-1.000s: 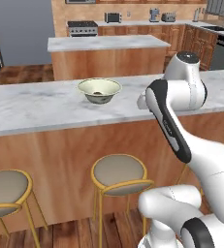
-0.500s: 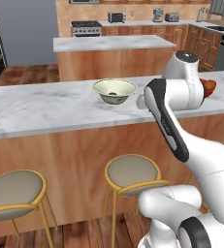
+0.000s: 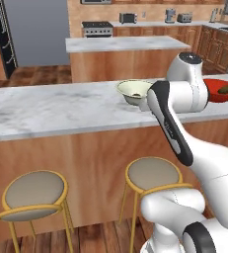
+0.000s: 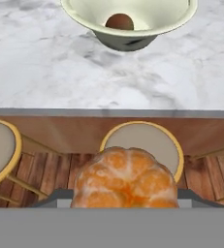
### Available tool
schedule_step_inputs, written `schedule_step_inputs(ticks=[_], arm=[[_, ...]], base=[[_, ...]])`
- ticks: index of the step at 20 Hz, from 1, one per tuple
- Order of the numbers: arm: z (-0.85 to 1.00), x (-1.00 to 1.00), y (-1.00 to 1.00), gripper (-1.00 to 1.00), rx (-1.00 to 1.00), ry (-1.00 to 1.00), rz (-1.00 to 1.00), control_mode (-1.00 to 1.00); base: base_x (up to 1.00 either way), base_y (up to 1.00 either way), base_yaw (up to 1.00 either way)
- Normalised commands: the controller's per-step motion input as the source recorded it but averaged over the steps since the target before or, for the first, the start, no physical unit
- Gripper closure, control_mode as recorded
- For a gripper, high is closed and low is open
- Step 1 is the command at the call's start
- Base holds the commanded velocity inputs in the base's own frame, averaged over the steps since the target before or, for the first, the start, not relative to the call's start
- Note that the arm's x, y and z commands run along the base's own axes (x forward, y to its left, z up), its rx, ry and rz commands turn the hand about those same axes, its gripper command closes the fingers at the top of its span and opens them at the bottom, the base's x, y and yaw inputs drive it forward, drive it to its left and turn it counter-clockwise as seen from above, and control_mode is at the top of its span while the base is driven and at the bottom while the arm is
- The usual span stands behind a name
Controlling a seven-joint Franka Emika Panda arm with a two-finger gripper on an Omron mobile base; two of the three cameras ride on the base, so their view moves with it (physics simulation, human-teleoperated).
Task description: Take the fruits from the plate on the dining counter and place two fruits in each bowl.
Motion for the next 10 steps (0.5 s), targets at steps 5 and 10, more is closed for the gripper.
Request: schedule_step_inputs(ticks=[5,10], arm=[[0.0,0.0,0.0,1.0,0.0,0.0,0.0,1.0],[0.0,0.0,0.0,1.0,0.0,0.0,0.0,1.0]], base=[[0.45,-0.03,-0.02],[0.38,-0.02,-0.12]])
